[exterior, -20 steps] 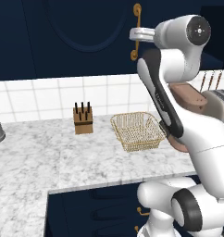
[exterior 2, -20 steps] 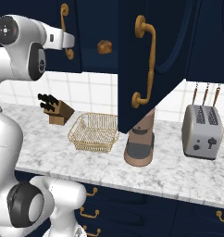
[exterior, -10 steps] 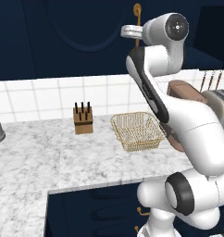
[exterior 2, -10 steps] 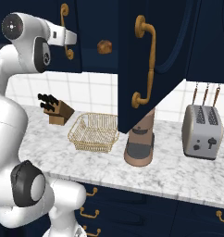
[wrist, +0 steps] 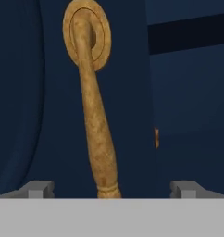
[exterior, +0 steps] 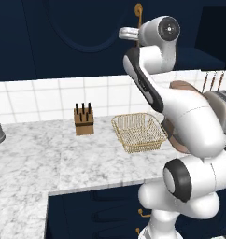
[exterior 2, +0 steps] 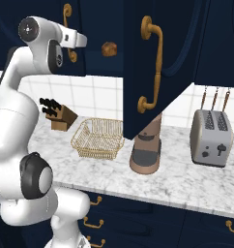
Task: Open the cabinet, pick up the bread from the cabinet and place it in the basket. Then move the basket to the dining counter.
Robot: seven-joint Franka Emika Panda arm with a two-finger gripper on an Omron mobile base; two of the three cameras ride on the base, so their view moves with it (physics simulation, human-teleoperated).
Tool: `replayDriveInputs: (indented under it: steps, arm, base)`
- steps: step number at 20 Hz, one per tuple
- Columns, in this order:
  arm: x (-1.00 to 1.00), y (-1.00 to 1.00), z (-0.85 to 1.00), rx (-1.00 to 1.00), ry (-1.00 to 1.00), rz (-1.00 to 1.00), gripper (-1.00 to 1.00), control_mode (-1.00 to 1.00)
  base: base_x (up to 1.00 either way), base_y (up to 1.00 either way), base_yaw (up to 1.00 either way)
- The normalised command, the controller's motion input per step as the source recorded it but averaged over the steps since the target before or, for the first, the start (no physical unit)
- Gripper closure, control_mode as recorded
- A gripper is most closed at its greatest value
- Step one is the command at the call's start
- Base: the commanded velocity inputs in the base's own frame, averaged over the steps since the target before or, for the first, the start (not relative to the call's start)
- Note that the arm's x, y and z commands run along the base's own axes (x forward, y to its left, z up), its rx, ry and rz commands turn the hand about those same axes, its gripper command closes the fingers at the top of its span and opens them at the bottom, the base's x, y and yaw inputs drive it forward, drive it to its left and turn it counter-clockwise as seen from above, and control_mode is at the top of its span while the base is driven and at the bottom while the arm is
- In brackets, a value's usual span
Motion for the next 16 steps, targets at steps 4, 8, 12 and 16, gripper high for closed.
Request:
replayDriveInputs:
  steps: [4, 8, 12, 16]
  arm:
    - [0.56, 0.25, -0.30, -0.01, 0.00, 0.00, -1.00, -1.00]
    - [0.84, 0.30, -0.27, -0.01, 0.00, 0.00, -1.00, -1.00]
    - [0.88, 0.26, -0.26, 0.00, 0.06, 0.00, 1.00, -1.00]
    - [1.00, 0.59, -0.66, 0.00, 0.11, 0.06, 1.00, -1.00]
  base:
    - [0.00, 0.00, 0.00]
    - [0.00, 0.00, 0.00]
    - [0.00, 0.00, 0.00]
    - [0.00, 0.00, 0.00]
